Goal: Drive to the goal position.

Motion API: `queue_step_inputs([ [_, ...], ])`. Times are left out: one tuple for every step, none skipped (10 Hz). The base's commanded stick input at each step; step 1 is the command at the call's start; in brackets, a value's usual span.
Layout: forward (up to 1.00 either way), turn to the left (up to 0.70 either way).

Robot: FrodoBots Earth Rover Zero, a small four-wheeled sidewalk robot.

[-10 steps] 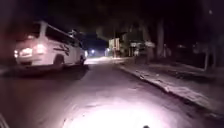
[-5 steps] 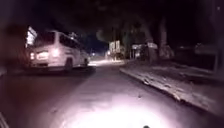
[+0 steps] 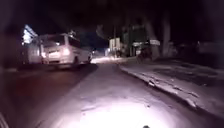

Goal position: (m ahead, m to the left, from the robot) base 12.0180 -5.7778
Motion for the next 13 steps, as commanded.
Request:
queue_step_inputs([
  [0.7,0.35],
  [0.7,0.09],
  [0.7,0.0],
  [0.7,0.0],
  [0.7,0.0],
  [0.7,0.0],
  [0.7,0.0],
  [0.7,0.0],
  [0.7,0.0],
  [0.7,0.0],
  [0.7,0.0],
  [0.7,0.0],
  [0.7,0.0],
])
